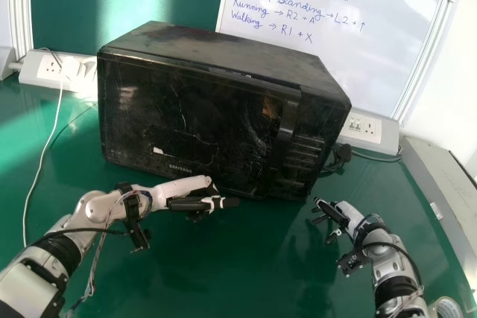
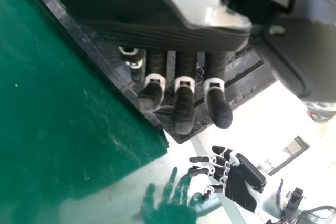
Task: Open the door of oven
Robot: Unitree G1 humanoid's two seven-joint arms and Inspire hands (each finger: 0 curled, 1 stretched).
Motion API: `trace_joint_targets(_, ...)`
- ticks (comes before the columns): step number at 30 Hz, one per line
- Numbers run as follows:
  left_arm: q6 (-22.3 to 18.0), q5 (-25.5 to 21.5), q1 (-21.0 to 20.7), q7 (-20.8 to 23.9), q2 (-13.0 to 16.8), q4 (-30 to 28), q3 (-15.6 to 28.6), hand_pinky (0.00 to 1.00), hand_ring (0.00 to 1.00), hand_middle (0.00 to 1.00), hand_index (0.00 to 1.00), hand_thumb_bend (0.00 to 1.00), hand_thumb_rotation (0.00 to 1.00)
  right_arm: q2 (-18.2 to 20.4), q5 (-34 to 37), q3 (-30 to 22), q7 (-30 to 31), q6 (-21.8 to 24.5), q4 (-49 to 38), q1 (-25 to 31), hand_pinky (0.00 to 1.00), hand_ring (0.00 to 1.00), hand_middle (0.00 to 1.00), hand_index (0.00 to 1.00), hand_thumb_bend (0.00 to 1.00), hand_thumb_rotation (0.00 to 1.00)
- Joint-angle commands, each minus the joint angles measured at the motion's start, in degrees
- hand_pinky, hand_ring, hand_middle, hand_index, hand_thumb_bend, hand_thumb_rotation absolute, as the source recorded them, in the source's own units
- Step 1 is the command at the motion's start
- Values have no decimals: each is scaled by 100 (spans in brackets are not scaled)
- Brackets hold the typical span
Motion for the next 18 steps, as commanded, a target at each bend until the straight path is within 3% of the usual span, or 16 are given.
trace_joint_targets(1,-62,-98,124,-4,19,-80,79,4,8,12,11,56,6,63,-38,57,222,104,102,258,38,49,66,76,60,86)
trace_joint_targets(9,-35,-244,174,-139,29,-102,119,4,8,13,12,57,10,71,-18,43,240,162,92,270,34,47,63,76,58,86)
trace_joint_targets(13,282,-581,201,-331,-80,-81,349,4,9,14,14,58,9,73,-11,37,250,199,93,282,37,47,65,75,58,85)
trace_joint_targets(16,673,-1049,242,-673,-209,-141,676,8,12,18,19,54,17,62,-12,43,266,186,90,304,35,46,63,75,58,87)
trace_joint_targets(18,1034,-1351,253,-878,-287,-215,893,12,16,22,26,53,30,56,-7,38,254,185,87,314,33,46,62,74,57,87)
